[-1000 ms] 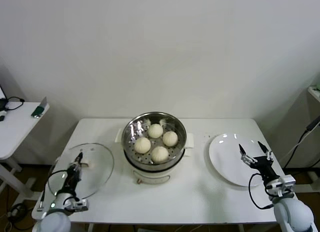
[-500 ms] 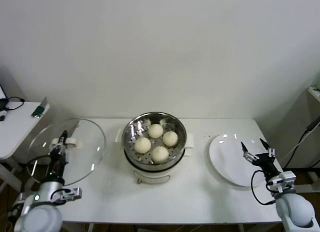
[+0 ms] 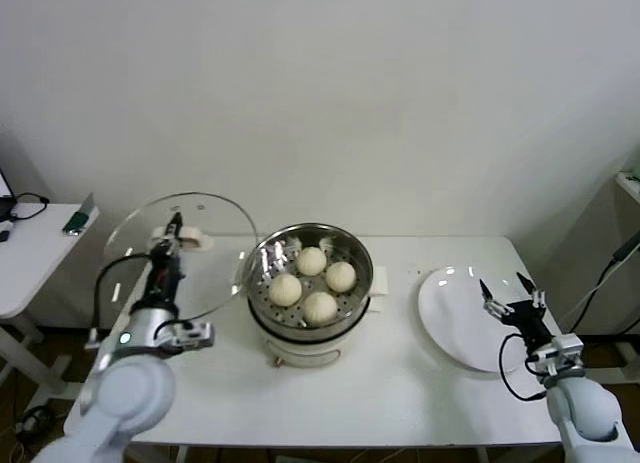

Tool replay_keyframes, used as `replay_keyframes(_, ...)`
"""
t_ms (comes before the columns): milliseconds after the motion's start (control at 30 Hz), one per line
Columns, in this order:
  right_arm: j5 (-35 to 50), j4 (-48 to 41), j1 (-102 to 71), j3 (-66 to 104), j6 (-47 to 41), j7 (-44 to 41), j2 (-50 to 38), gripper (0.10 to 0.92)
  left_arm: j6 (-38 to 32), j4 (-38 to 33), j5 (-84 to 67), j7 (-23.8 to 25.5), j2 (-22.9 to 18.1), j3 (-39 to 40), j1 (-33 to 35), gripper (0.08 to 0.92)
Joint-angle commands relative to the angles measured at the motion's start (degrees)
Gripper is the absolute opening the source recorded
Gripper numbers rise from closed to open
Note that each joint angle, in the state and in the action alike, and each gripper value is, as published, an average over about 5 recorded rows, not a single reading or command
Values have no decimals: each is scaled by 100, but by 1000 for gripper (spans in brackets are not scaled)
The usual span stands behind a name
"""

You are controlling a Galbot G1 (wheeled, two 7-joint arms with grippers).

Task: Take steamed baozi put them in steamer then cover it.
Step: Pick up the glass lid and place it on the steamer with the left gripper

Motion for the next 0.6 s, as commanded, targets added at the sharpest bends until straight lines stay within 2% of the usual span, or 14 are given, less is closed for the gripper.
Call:
replay_keyframes(33,-586,-285,115,-66,-6,-12,185,823,909,613,595,1190,-1141,2177,-1779,152)
replay_keyframes(400,-617,-240,-63,126,46,-66,277,823,856,1249,1077,1199,-2096,2493,-1772,152)
replay_keyframes(600,-617,-240,-55,175,73,-73,329,823,842,1565,1163,1019,-2537,2554,-1721,152)
